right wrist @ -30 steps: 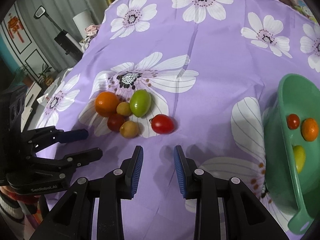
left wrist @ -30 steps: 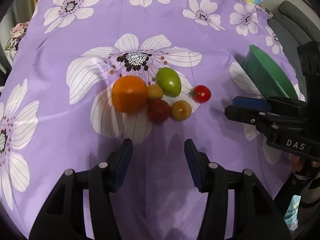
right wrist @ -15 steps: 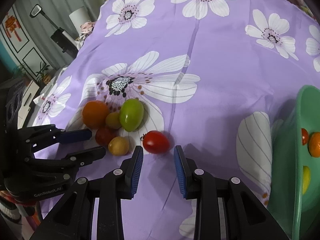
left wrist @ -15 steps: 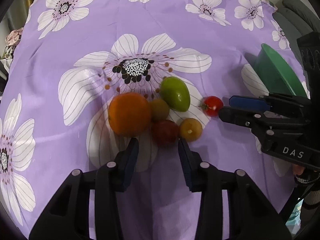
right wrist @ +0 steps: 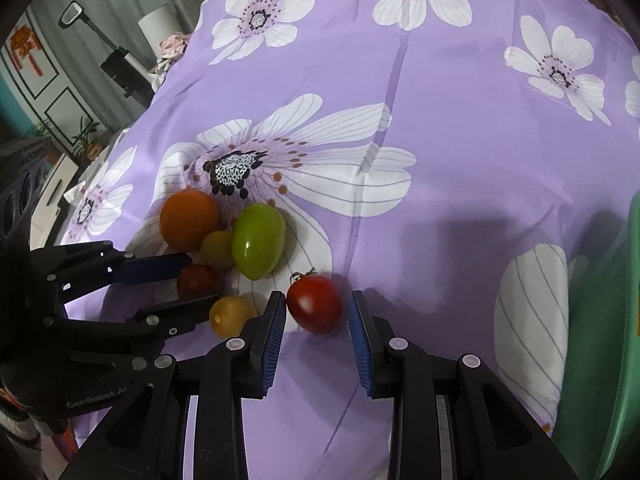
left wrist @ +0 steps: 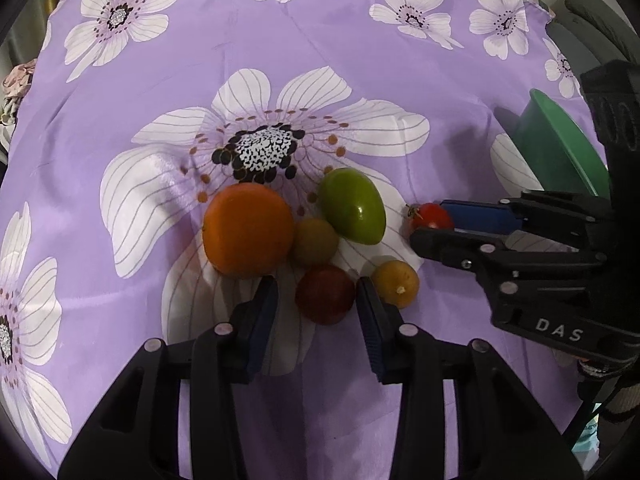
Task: Organize fruits
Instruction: 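Close the right gripper around the stemmed red cherry tomato, then carry the red cherry tomato in the right gripper over the bowl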
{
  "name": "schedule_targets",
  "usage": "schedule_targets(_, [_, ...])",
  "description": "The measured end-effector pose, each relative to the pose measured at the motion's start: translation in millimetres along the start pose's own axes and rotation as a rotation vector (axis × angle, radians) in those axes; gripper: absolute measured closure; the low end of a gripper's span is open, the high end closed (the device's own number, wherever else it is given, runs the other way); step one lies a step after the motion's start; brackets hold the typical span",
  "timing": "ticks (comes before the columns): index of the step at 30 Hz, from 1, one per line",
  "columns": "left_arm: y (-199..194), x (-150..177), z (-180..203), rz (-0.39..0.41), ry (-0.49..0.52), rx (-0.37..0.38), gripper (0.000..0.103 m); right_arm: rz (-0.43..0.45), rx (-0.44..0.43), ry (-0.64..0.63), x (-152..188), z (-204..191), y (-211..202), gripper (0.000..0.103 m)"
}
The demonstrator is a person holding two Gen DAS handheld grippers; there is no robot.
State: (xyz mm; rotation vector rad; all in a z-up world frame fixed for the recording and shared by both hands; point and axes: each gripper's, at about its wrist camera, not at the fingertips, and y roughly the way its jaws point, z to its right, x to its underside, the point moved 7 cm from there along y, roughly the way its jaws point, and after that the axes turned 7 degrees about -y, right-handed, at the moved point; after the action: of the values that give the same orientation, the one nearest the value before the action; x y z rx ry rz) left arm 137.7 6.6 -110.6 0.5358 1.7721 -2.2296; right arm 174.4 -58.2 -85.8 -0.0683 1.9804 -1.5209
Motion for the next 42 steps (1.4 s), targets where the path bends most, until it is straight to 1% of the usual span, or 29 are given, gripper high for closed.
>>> schedule_targets(3, [0, -1, 0, 0.001, -0.003, 0.002, 0.069, 0.003, -0.002, -0.001, -2, 0, 3, 0.071])
schedule_targets(8, [3, -3, 4, 0.013, 0.043, -0.023, 0.072, 0.012, 0.004, -0.011, -4, 0, 4, 0.071])
schedule_targets(11, [3, -3, 3, 0.019, 0.046, -0.024, 0.075, 0.020, 0.003, -0.009, -4, 0, 4, 0.071])
schedule_targets(22, [-4, 3, 6, 0.026, 0.047, -0.011, 0.077, 0.035, -0.009, 0.021, -3, 3, 2, 0.074])
schedule_targets(30, [-21, 16, 15, 0.051, 0.048, 0.001, 0.077, 0.081, -0.017, 0.056, 2, 1, -19, 0.074])
schedule_targets(35, [-32, 21, 23, 0.072, 0.042, 0.006, 0.077, 0.098, -0.028, 0.071, 12, -3, -35, 0.074])
schedule_targets(42, [-52, 32, 33, 0.102, 0.037, 0.011, 0.077, 0.151, -0.042, 0.105, 26, -6, -65, 0.074])
